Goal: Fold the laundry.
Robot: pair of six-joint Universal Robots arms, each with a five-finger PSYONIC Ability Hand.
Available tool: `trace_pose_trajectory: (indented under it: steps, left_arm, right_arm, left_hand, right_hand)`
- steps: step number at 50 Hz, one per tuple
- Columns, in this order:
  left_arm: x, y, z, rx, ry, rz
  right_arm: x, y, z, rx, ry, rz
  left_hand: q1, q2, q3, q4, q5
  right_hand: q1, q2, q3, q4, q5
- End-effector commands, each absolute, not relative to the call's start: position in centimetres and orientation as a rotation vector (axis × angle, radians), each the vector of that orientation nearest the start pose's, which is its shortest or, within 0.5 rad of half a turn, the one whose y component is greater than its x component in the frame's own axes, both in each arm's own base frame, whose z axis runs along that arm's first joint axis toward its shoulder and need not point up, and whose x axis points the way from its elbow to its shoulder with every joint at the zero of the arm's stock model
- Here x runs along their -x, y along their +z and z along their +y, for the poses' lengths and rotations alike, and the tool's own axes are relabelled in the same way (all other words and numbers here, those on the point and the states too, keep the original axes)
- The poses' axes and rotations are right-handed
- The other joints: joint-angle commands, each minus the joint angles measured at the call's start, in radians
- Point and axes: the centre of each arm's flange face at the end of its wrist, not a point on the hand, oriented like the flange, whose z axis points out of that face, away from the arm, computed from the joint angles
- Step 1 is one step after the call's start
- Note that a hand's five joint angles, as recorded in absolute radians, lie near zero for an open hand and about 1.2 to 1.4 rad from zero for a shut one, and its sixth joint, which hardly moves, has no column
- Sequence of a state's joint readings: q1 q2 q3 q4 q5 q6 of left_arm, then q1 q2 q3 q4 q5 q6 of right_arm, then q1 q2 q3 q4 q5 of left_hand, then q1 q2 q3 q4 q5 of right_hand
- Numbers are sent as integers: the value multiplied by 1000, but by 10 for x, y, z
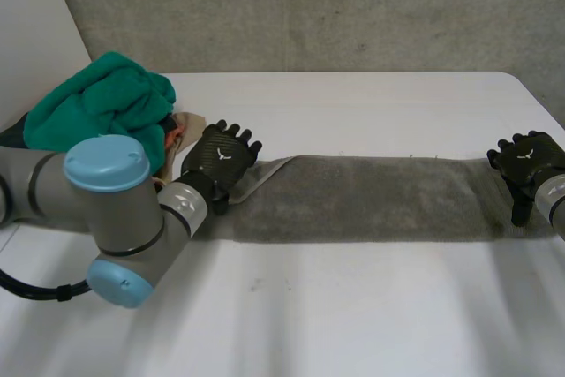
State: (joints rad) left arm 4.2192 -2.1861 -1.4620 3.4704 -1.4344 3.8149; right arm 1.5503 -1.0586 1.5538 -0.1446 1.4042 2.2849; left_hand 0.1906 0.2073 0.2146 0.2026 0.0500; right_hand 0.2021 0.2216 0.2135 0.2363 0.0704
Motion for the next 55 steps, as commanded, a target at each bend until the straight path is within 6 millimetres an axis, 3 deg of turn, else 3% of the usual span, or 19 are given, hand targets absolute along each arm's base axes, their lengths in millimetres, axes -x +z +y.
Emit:
trace_pose_trajectory:
  steps: [1,2,6,9,14,24,31,35,38,42,46,51,55]
  left_arm:
    - [320,135,-340,-1329,-2053,1866]
    - [320,143,-361,-1258,-2109,1810]
    - [307,167,-405,-1018,-2191,1665]
    - [301,172,-415,-933,-2196,1643]
    - [306,160,-392,-1014,-2163,1707]
    - [308,165,-339,-1084,-2151,1811]
    - [304,179,-327,-1045,-2192,1848]
    - [303,180,-325,-1046,-2190,1853]
    - [302,181,-324,-1047,-2189,1851]
    - [301,182,-321,-1050,-2188,1856]
    - [300,187,-319,-1042,-2198,1845]
    - [297,197,-315,-1030,-2215,1830]
    - [293,208,-308,-1020,-2228,1817]
  right_arm:
    - [-139,152,-367,1327,-1951,2594]
    - [-139,151,-366,1327,-1944,2596]
    - [-138,149,-364,1323,-1932,2605]
    - [-137,148,-362,1325,-1918,2610]
    - [-130,151,-361,1307,-1922,2634]
    - [-111,141,-356,1288,-1812,2644]
    - [-102,140,-369,1275,-1859,2623]
    - [-100,126,-378,1280,-1857,2629]
    - [-98,119,-385,1300,-1875,2626]
    - [-93,113,-394,1308,-1890,2640]
    - [-75,116,-402,1264,-1911,2703]
    - [-34,139,-414,1189,-2024,2784]
    - [-12,156,-421,1274,-2102,2833]
  left_hand:
    - [11,-6,-13,-1,-23]
    - [14,-3,-10,2,-20]
    - [73,56,49,61,39]
    - [58,41,34,46,24]
    - [32,15,8,20,-2]
    - [14,-3,-10,2,-20]
    - [11,-6,-13,-1,-23]
    - [14,-3,-10,2,-20]
    - [14,-3,-10,2,-20]
    - [11,-6,-13,-1,-23]
    - [8,-9,-16,-4,-26]
    - [8,-9,-16,-4,-26]
    - [2,-14,-22,-10,-32]
  right_hand:
    - [-28,-47,-39,-62,-70]
    - [-28,-47,-39,-62,-70]
    - [-28,-47,-39,-62,-70]
    - [-28,-47,-39,-62,-70]
    - [50,31,39,16,7]
    - [165,145,153,130,122]
    - [250,230,238,216,207]
    - [311,292,300,277,269]
    - [566,546,554,532,523]
    - [1185,1165,1173,1150,1142]
    - [1194,1175,1183,1160,1151]
    - [1194,1175,1183,1160,1151]
    - [1194,1175,1183,1160,1151]
